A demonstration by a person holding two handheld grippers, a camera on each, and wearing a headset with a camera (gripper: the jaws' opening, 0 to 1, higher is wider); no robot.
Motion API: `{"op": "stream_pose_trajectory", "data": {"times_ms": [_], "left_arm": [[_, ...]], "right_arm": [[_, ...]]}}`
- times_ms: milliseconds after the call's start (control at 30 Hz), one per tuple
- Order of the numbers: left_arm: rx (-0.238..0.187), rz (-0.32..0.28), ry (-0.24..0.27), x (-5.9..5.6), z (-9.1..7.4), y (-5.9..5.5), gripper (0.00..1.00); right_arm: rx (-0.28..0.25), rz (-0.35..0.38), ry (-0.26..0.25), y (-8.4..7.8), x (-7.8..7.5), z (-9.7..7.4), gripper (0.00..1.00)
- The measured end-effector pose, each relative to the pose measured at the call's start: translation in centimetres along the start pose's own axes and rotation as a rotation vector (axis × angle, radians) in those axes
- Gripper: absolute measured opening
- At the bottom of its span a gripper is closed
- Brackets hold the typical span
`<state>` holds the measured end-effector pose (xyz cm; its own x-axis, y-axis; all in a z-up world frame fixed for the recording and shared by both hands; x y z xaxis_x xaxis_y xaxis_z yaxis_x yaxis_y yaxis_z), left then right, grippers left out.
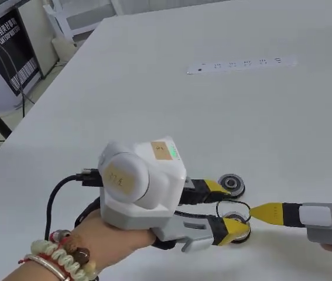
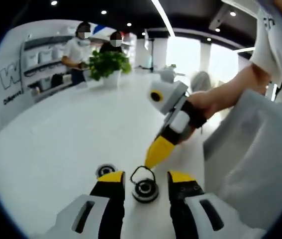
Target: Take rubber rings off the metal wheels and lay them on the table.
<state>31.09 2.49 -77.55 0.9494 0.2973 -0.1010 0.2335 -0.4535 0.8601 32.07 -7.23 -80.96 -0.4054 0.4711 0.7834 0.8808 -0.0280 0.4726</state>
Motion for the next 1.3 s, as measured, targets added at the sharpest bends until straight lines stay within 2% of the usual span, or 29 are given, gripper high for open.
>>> {"op": "stream_pose_trajectory", "data": {"times_ms": [67,133,433,667,800,967,1133,1300], "left_arm": [[-0.008,0.035,-0.006,-0.3,-0.4,0.5,0.35],[-0.011,0.037,-0.01,-0.5,-0.8,0.8,0.34],[-0.012,0.077,0.026,-1.0,-3.1,2.2,0.48],[-0.021,0.1,0.061,-1.2,-6.4,2.7,0.51],[-0.012,0.082,0.084,-1.3,-8.0,2.4,0.55],[-0.027,0.07,0.128,-1.4,-10.2,1.9,0.63],[-0.021,0.046,0.164,-1.2,-12.2,0.9,0.65],[-0.039,0.019,0.185,-1.1,-13.6,0.4,0.72]], "right_arm": [[-0.007,-0.005,-0.004,0.1,0.2,-0.4,0.0],[-0.01,-0.009,-0.007,0.1,0.4,-0.7,0.0],[-0.039,-0.036,-0.035,0.1,1.3,-2.2,0.0],[-0.069,-0.063,-0.06,0.7,1.9,-3.6,0.0],[-0.084,-0.072,-0.075,1.1,2.3,-4.2,0.0],[-0.088,-0.107,-0.096,1.3,3.1,-4.8,0.0],[-0.086,-0.137,-0.109,1.5,4.0,-5.1,0.0],[-0.078,-0.157,-0.113,1.3,4.8,-4.9,0.0]]}}
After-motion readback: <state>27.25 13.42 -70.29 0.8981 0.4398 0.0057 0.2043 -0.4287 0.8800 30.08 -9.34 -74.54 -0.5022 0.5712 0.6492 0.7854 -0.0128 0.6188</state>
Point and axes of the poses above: the centre of the closed fingertips' face, and the gripper's own axes: z roughly forward along the fingers, x roughly to its left, y roughly out of its top, the point moved 5 cm from there along -z, roughly backward along the fingers, and after that the axes turned 8 degrees about -y, right-handed, at the moved point
